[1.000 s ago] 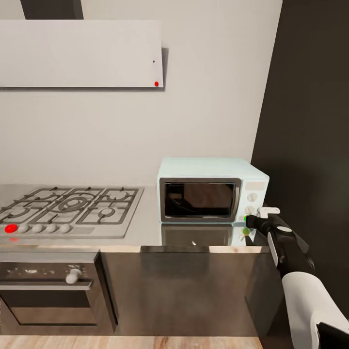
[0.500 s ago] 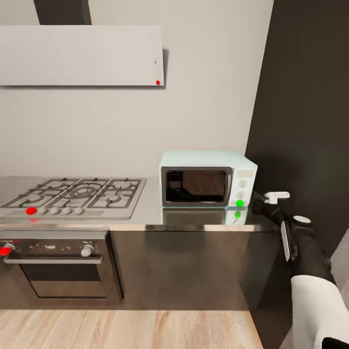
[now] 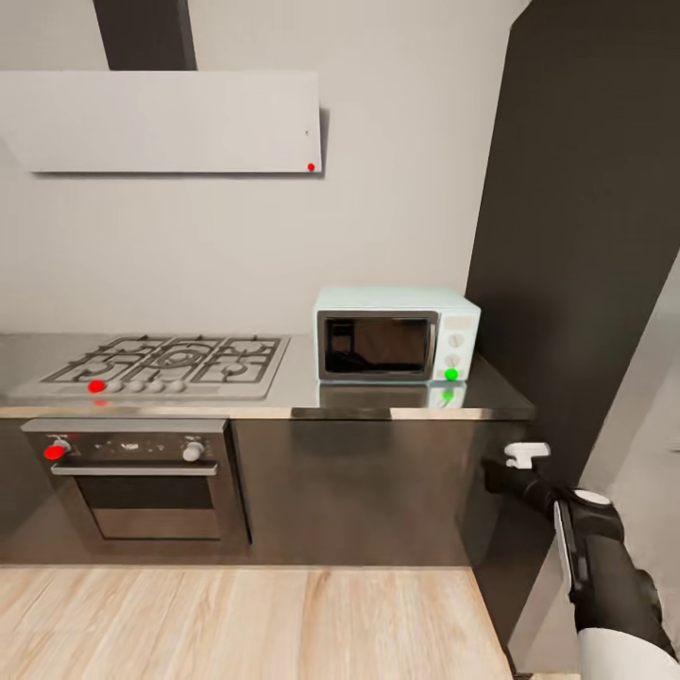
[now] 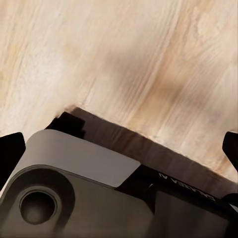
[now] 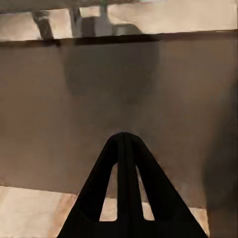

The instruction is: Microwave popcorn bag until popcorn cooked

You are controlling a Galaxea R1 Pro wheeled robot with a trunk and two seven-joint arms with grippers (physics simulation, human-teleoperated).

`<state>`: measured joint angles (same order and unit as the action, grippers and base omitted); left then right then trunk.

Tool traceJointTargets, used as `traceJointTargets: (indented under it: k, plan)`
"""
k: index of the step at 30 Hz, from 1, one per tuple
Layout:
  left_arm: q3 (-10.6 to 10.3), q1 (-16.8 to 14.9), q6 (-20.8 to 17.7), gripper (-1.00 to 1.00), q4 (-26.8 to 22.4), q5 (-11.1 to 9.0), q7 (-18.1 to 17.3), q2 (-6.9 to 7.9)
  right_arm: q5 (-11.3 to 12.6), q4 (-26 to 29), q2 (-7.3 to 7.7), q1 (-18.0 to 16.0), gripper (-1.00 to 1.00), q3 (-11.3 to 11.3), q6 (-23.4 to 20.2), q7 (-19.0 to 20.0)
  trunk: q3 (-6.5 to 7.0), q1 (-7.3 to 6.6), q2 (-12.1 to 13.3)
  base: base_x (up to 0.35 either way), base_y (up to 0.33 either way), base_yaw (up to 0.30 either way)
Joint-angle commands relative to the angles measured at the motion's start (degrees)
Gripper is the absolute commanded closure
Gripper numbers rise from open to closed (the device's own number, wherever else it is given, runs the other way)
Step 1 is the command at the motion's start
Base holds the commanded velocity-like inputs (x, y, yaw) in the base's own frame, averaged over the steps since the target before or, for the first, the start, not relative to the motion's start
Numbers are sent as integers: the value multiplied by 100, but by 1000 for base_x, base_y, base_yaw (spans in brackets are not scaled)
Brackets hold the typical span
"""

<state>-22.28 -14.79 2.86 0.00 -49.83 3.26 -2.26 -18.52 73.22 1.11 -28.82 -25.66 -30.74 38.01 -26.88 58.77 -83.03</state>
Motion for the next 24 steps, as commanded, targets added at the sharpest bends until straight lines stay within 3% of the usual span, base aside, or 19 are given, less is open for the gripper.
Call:
traceJointTargets:
  k: [1,3,5,7,8,10,12,15,18,21,24]
  plan:
    - [-48,-3,13,-100,0,-36,24,-2,-241,-590,-8,-9,100,-1,31,29,-5,-4,-4,-344,0,0]
    - [-48,-5,13,-100,0,-36,25,-2,-628,-1574,-12,-10,100,1,347,-58,-5,-4,-4,-344,0,0]
    - [-47,-3,13,-100,0,-37,25,-2,-925,-2598,-17,-10,100,0,999,-381,-5,-4,-4,-344,0,0]
    - [-45,-1,11,-100,0,-42,25,-2,-1122,-3931,-7,-10,100,0,1845,-1267,-5,-4,-4,-344,0,0]
    - [-42,-1,12,-100,0,-43,25,-2,-1155,-4545,8,-10,100,-1,2191,-1773,-5,-4,-4,-344,0,0]
    - [-44,-5,12,-100,0,-44,25,-2,-1161,-5306,41,-10,100,-1,2512,-2268,-5,-4,-4,-344,0,0]
    - [-44,-5,12,-100,0,-44,25,-2,-1158,-5984,71,-10,100,3,2634,-2455,-5,-4,-4,-344,0,0]
    - [-40,-4,11,-100,0,-44,25,-1,-1176,-7073,263,-8,100,13,2988,-2548,-5,-4,-4,-344,0,0]
    - [-39,-4,5,-100,0,-44,25,7,-1180,-7435,367,142,100,27,3242,-2560,-5,-4,-4,-248,0,0]
    - [-32,-3,17,-100,0,-58,25,33,-1175,-7500,610,725,100,34,3290,-2604,-5,-4,-4,-40,0,0]
    - [-36,-6,6,-100,0,-54,25,46,-1156,-7512,639,925,100,26,3310,-2870,-5,-4,-4,-4,0,0]
